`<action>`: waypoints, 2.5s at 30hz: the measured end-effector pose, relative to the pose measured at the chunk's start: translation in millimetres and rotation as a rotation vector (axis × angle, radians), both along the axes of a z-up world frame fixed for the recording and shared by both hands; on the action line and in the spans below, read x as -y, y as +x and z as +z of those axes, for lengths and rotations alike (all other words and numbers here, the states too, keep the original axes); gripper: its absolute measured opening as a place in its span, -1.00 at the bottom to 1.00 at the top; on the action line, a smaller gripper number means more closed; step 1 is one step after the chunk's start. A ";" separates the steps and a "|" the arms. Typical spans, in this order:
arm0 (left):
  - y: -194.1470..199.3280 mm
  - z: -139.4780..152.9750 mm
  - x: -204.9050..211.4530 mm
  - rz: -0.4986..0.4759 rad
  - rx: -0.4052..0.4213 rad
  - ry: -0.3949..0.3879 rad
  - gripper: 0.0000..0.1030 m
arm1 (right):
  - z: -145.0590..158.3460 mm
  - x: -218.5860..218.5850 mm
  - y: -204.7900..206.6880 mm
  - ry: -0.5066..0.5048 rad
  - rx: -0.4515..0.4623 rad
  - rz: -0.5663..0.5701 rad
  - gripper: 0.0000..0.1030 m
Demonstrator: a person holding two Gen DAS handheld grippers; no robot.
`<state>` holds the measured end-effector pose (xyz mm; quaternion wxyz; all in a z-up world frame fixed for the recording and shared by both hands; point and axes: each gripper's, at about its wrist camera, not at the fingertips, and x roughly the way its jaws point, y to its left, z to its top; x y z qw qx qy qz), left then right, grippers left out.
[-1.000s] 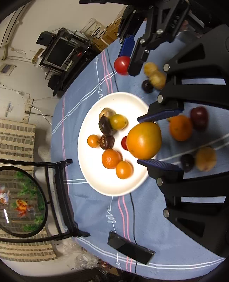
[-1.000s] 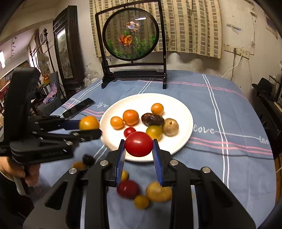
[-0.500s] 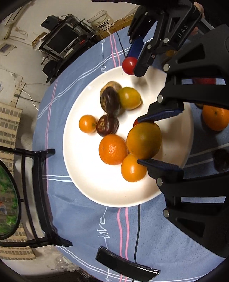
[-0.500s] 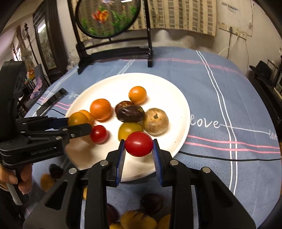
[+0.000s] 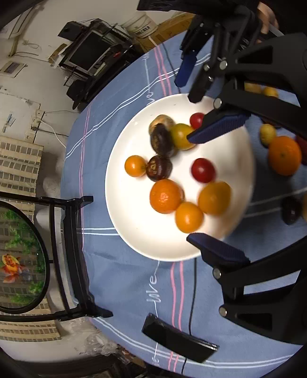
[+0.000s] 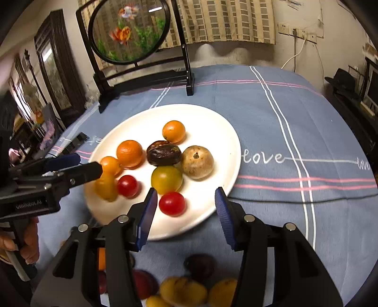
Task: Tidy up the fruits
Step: 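Carry both tomatoes onto the white plate and open both tools, then withdraw both tools from the plate back to the fruit cluster, then grasp the pale speckled fruit with the left tool while the right tool grasps a dark red fruit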
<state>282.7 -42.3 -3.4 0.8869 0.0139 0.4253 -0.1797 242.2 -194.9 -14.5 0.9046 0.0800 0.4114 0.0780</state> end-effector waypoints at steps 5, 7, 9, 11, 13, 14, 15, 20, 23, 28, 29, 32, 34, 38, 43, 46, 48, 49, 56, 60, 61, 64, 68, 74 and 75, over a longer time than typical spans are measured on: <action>-32.3 9.7 -13.6 0.005 0.040 0.012 0.73 | 5.6 10.7 -34.4 0.009 0.024 -0.030 0.06; -44.1 11.2 -20.5 0.013 0.043 0.003 0.75 | 8.1 16.0 -49.6 0.008 0.039 -0.055 0.11; -58.4 10.3 -27.4 0.023 0.041 -0.006 0.78 | 9.3 21.2 -66.1 0.018 0.052 -0.078 0.19; -74.2 5.9 -34.6 0.033 0.038 -0.002 0.78 | 8.4 23.6 -80.7 0.029 0.055 -0.084 0.20; -88.3 0.7 -40.2 0.044 0.036 0.007 0.78 | 6.4 26.0 -97.1 0.041 0.062 -0.095 0.20; -95.9 -2.6 -42.5 0.045 0.031 0.011 0.78 | 5.4 26.6 -103.2 0.044 0.066 -0.102 0.20; -102.6 -6.1 -44.2 0.045 0.025 0.013 0.78 | 3.5 28.3 -112.9 0.048 0.072 -0.116 0.20; -127.2 -22.7 -52.8 0.071 -0.004 0.033 0.78 | -7.7 31.5 -142.5 0.085 0.065 -0.128 0.20; -135.6 -28.2 -53.4 0.069 -0.011 0.054 0.78 | -15.7 29.8 -152.8 0.080 0.045 -0.115 0.20; -143.6 -39.5 -52.8 0.062 -0.005 0.101 0.78 | -22.1 29.6 -163.2 0.098 0.024 -0.104 0.21; -143.0 -43.4 -51.7 0.060 -0.018 0.107 0.78 | -21.9 29.7 -164.3 0.100 0.024 -0.104 0.21; -139.7 -56.3 -52.4 0.057 -0.063 0.101 0.78 | -20.8 29.2 -165.3 0.104 0.031 -0.098 0.21; -136.4 -61.1 -52.7 0.055 -0.079 0.097 0.78 | -20.9 28.2 -164.8 0.107 0.033 -0.091 0.21; -130.8 -69.7 -50.8 0.045 -0.110 0.092 0.78 | -22.8 26.1 -163.1 0.109 0.030 -0.075 0.21; -125.0 -71.9 -48.9 0.050 -0.103 0.100 0.74 | -27.4 27.2 -159.0 0.112 0.015 -0.077 0.21; -121.5 -69.9 -49.7 0.052 -0.095 0.094 0.42 | -29.1 28.0 -156.7 0.113 0.007 -0.078 0.21; -120.2 -67.6 -50.4 0.051 -0.087 0.093 -0.02 | -29.5 27.8 -155.8 0.112 0.004 -0.077 0.21; -119.3 -65.5 -52.2 0.038 -0.091 0.066 -0.23 | -29.7 27.6 -155.1 0.109 0.002 -0.076 0.21; -122.8 -63.3 -53.1 0.039 -0.099 0.042 -0.23 | -30.9 23.1 -149.5 0.066 -0.013 -0.063 0.21; -125.9 -60.7 -54.1 0.036 -0.096 0.031 -0.23 | -32.0 12.1 -146.4 0.031 -0.031 -0.021 0.21; -126.7 -60.3 -54.8 0.037 -0.094 0.029 -0.23 | -31.7 9.0 -146.1 0.023 -0.030 -0.012 0.21; -129.0 -57.5 -56.7 0.036 -0.084 0.021 -0.23 | -30.7 -3.9 -143.0 0.017 -0.036 0.034 0.21; -132.5 -53.5 -60.8 0.033 -0.071 0.010 -0.23 | -25.6 -33.5 -141.0 0.019 -0.027 0.137 0.21; -132.7 -53.7 -77.0 0.052 -0.073 -0.007 -0.23 | -28.1 -75.4 -126.6 0.013 -0.057 0.234 0.22; -132.8 -53.9 -79.6 0.055 -0.073 -0.009 -0.23 | -30.1 -82.2 -123.2 0.009 -0.066 0.244 0.22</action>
